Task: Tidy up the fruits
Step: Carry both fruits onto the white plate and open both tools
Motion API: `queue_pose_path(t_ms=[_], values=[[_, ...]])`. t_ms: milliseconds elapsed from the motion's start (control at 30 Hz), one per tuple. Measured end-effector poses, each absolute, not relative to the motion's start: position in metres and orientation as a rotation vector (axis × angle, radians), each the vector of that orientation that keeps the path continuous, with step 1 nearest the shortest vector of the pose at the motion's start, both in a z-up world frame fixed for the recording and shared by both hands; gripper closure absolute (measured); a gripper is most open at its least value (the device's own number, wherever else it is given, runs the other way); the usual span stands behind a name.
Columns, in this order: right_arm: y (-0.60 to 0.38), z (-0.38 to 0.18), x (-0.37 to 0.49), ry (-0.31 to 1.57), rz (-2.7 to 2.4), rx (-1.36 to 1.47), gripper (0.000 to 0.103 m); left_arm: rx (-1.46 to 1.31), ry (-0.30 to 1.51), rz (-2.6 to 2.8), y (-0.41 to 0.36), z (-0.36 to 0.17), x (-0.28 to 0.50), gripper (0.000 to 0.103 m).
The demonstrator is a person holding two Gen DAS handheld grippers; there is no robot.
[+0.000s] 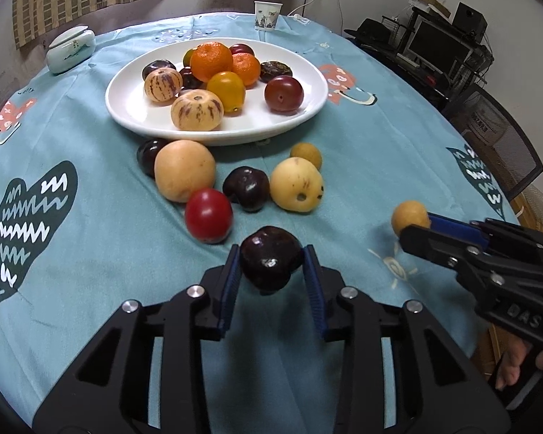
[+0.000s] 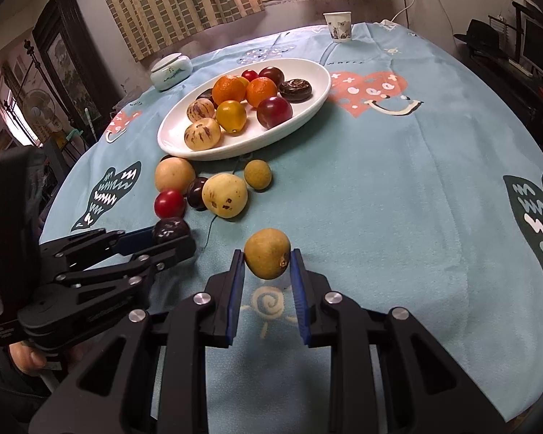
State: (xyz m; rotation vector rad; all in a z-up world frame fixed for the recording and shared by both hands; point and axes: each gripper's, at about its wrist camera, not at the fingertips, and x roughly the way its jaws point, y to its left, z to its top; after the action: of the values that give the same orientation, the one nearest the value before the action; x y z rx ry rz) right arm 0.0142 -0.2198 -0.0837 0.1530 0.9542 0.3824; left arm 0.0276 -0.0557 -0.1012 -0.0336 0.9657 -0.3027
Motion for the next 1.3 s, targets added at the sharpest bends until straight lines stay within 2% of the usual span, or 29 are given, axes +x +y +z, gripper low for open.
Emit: queue_pose_path(t_ms=[400, 733, 967, 1300], values=[[-0.201, -0.067, 0.029, 0.933, 0.437, 0.104, 0.077, -0.038, 0.901, -0.304, -0.030, -0.062, 0.019, 0.068], [-0.160, -0.034, 0.093, 0.879, 0.475, -0.005, 0.077, -0.042, 0.903, -0.207, 0.010, -0.040, 0.099, 0.068], [-0.147, -0.038, 0.159, 0.909, 0.414, -0.025, 0.077, -0.031, 0.935, -0.158, 0.023, -0.045, 0.158, 0.068], [-0.143, -0.052, 0.194, 0.953, 0.420, -0.004, 0.077, -0.039, 0.971, -0.140, 0.030, -0.060, 0.185, 0.068]])
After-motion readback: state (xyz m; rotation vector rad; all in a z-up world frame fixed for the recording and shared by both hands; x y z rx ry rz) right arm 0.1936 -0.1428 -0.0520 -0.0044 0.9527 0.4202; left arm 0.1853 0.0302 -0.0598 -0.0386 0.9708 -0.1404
